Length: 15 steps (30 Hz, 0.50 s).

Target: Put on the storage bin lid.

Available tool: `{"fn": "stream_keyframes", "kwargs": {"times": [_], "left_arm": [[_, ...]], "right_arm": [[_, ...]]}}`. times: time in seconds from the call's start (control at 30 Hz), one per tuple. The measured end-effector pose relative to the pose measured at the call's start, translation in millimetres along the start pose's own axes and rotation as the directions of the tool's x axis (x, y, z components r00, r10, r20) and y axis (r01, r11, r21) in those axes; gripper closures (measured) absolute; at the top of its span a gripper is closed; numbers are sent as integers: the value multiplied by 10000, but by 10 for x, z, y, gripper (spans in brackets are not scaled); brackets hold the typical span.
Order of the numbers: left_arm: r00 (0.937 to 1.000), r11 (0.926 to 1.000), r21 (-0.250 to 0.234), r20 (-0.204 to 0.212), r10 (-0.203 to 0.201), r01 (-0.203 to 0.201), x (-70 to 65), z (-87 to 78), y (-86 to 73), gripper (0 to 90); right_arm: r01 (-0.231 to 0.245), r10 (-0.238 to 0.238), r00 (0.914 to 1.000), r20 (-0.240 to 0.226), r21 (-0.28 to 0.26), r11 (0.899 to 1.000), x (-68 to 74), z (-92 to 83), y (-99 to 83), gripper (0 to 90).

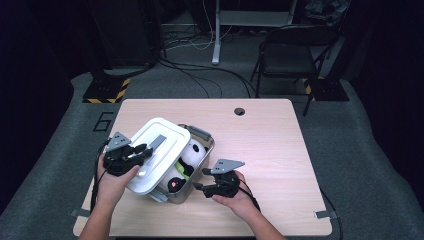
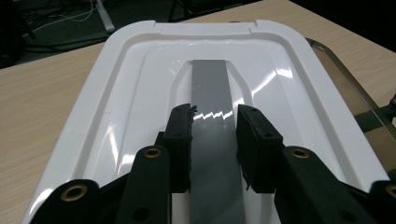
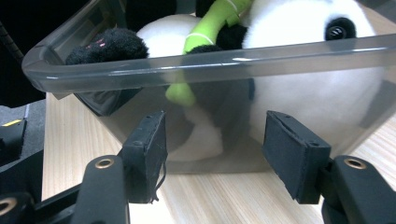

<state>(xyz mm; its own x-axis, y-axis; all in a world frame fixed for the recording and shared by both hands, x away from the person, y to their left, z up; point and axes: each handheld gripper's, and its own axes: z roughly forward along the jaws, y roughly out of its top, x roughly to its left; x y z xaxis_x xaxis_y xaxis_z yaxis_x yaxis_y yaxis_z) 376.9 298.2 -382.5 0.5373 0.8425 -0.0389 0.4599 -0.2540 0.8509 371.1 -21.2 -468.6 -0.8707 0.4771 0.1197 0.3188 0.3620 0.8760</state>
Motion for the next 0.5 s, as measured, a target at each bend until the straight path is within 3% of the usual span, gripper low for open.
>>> {"fn": "stream_keyframes", "kwargs": {"times": [0.5], "left_arm": [[9964,9988,134,719,451,-461,-154,234,77,668]], "right_arm": [[-343,353,9971,672,-172,9993,-33,-234,-113,393]]}}
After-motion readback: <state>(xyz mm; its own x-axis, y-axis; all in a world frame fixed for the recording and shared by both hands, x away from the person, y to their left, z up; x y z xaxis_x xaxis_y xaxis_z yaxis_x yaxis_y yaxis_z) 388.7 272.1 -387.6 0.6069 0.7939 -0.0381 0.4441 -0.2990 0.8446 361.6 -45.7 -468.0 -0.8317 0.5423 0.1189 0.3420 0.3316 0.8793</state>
